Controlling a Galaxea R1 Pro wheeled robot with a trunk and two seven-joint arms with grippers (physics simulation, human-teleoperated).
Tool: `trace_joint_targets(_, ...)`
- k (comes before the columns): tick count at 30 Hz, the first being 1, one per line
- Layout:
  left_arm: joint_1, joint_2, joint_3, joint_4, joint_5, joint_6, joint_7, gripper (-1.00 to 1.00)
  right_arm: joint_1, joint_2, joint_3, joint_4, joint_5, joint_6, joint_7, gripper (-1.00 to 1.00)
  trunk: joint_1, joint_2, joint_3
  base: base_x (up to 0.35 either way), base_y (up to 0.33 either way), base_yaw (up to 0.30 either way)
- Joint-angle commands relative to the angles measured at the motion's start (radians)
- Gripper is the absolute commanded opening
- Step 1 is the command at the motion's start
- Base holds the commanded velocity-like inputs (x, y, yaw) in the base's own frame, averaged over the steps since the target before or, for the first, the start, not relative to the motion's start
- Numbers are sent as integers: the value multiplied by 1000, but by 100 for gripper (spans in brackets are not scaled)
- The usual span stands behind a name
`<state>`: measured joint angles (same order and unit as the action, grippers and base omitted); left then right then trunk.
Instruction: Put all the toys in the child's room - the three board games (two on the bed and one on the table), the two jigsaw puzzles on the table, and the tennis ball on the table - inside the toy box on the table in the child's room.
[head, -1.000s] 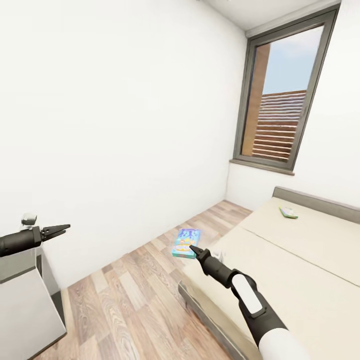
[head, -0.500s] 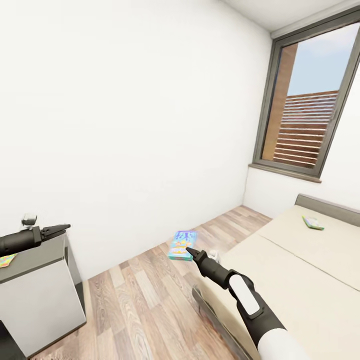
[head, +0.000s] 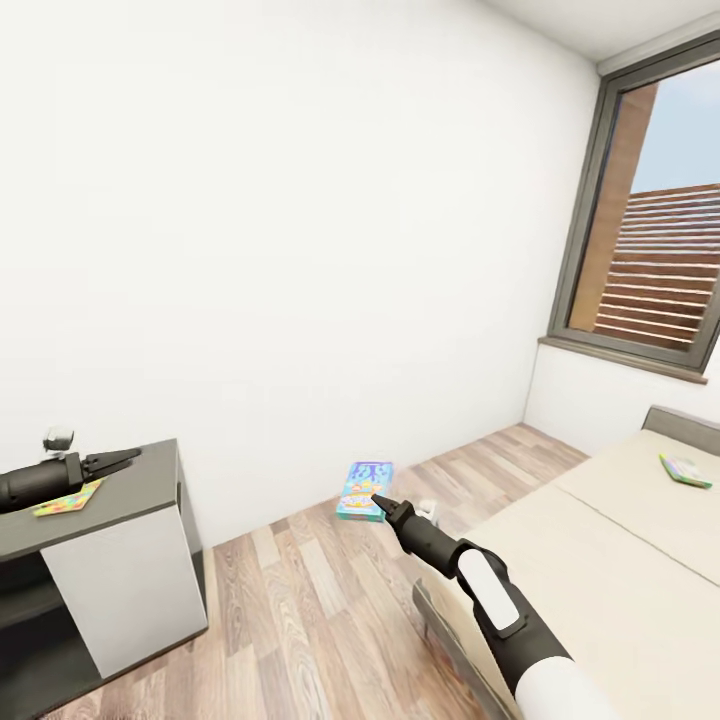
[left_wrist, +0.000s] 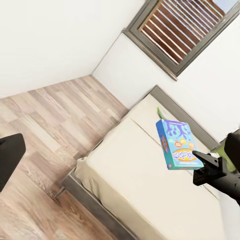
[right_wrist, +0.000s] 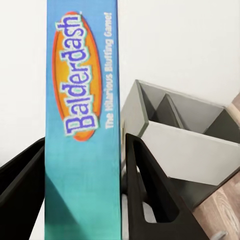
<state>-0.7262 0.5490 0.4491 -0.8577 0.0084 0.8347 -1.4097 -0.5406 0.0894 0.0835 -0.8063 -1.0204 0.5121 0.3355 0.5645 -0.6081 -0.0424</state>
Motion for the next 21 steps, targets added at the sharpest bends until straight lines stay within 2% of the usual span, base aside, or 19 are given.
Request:
trace_joint_targets(1,-1,0,0,0,1,10,-3,100,-1,0,-1,0,-7,5,0,-100,0,-2,-1,0,0,244)
trace_joint_targets(6,-1,-2,-2,0,1,11,-3,100,-1,0,-1,0,-7,5,0,-100,-19,33,19,0,0,243)
trace_joint_targets(17,-1,-1,1,0,0,12,-3,100,-1,0,-1,1,-7,5,0,-100,-19,33,28,3,0,243)
trace_joint_targets(21,-1,-2,1,0,0,11,-3,100,-1,0,-1,0,-7,4,0,-100,-19,33,31,172,35,227)
